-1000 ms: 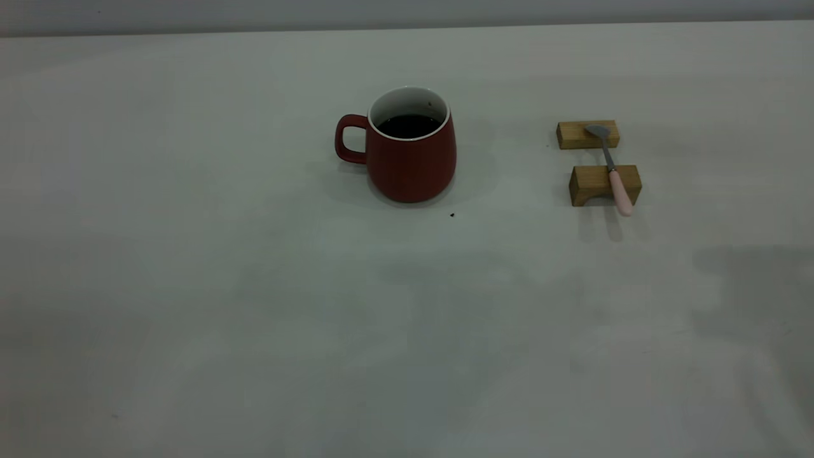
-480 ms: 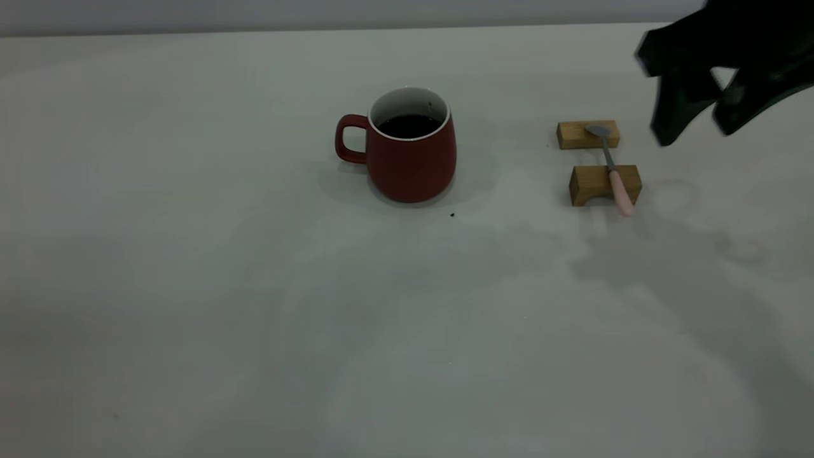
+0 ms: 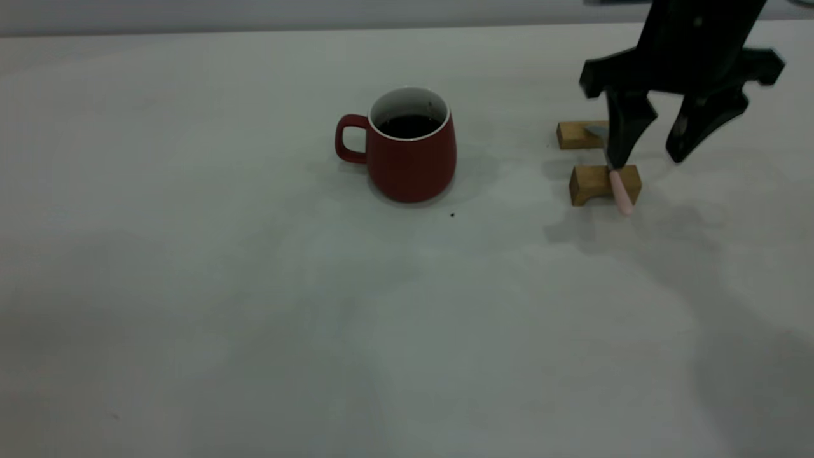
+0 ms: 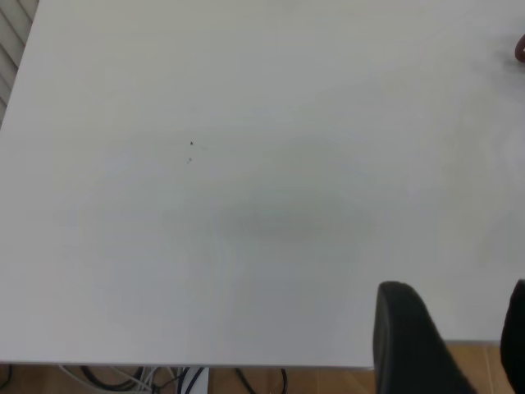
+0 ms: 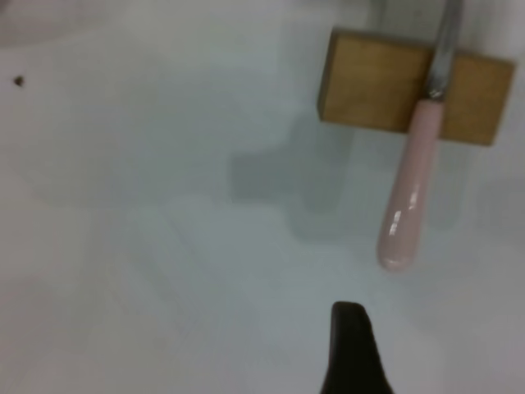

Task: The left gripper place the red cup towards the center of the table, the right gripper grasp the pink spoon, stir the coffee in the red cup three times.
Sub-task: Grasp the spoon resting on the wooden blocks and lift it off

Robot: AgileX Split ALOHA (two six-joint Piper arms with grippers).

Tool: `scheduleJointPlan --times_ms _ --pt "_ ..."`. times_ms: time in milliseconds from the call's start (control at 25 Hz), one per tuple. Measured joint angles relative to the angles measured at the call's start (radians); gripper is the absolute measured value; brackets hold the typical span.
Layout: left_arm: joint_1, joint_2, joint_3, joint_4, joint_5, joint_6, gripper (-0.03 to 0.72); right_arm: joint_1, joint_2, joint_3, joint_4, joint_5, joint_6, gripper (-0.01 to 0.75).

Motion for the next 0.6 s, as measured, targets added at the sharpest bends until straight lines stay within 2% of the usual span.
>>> scheduleJointPlan --times_ms 360,600 --pt "0.000 0.000 0.000 0.000 0.000 0.000 0.355 0.000 0.096 -0.003 0.047 -0.064 -0.003 0.562" --pt "0.000 0.000 0.000 0.000 0.000 0.005 0.355 0.000 0.152 -0.053 0.056 -0.068 -0.023 0.562"
